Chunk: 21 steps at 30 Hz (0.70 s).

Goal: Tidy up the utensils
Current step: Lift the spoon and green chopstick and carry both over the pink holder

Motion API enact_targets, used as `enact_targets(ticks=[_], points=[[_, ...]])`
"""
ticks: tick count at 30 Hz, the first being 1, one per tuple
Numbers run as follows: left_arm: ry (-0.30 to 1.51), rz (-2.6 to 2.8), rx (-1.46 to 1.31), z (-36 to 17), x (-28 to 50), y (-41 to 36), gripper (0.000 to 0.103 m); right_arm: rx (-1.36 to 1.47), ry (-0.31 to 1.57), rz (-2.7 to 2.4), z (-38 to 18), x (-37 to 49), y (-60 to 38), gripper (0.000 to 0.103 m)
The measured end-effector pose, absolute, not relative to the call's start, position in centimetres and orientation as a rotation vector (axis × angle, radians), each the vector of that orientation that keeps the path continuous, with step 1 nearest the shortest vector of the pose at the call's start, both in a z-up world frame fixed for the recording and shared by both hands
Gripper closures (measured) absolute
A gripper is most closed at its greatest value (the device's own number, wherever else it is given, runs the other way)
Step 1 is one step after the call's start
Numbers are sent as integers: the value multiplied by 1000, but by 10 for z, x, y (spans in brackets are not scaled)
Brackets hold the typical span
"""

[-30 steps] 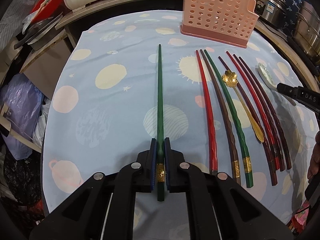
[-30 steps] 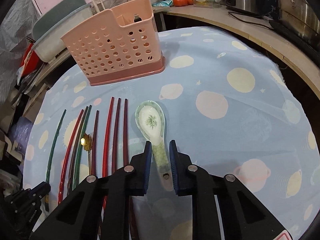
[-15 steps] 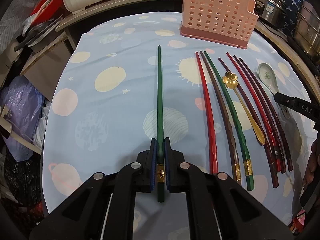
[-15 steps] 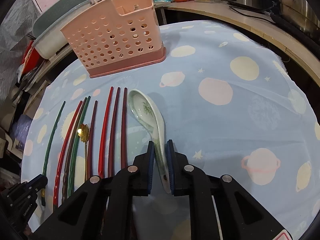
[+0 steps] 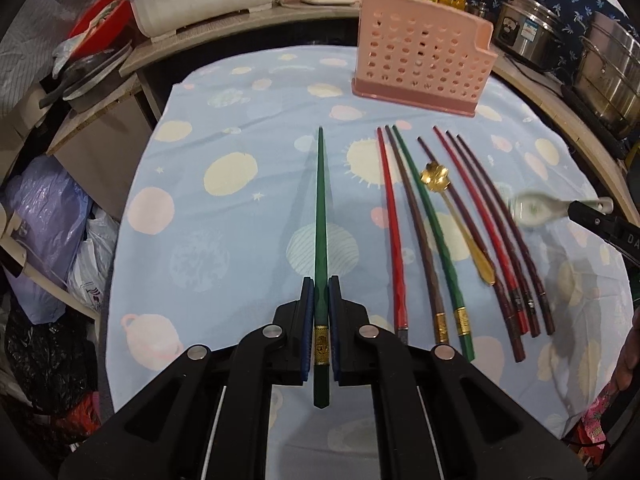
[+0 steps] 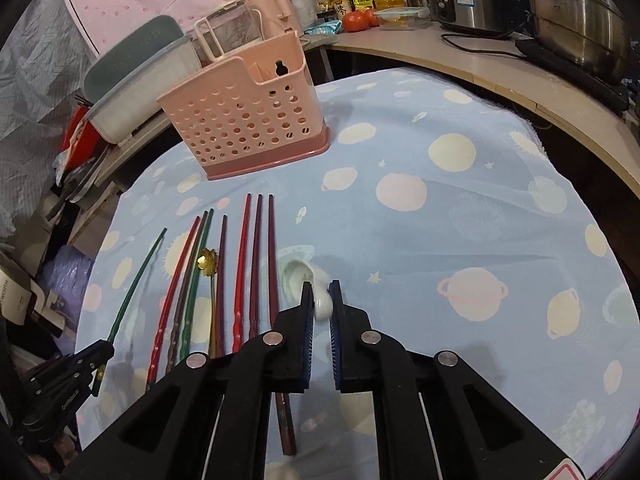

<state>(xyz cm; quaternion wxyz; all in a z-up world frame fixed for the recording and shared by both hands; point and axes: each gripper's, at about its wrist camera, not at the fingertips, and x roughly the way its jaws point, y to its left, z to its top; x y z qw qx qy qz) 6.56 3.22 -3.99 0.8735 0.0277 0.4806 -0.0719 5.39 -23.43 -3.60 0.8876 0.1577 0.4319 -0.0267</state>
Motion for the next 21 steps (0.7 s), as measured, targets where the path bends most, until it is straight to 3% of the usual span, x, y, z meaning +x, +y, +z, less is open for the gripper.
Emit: enact_targets(ticks=[21], points=[[756,-206,19,70,72,30,96,302,674,-30,62,36,-238,97]])
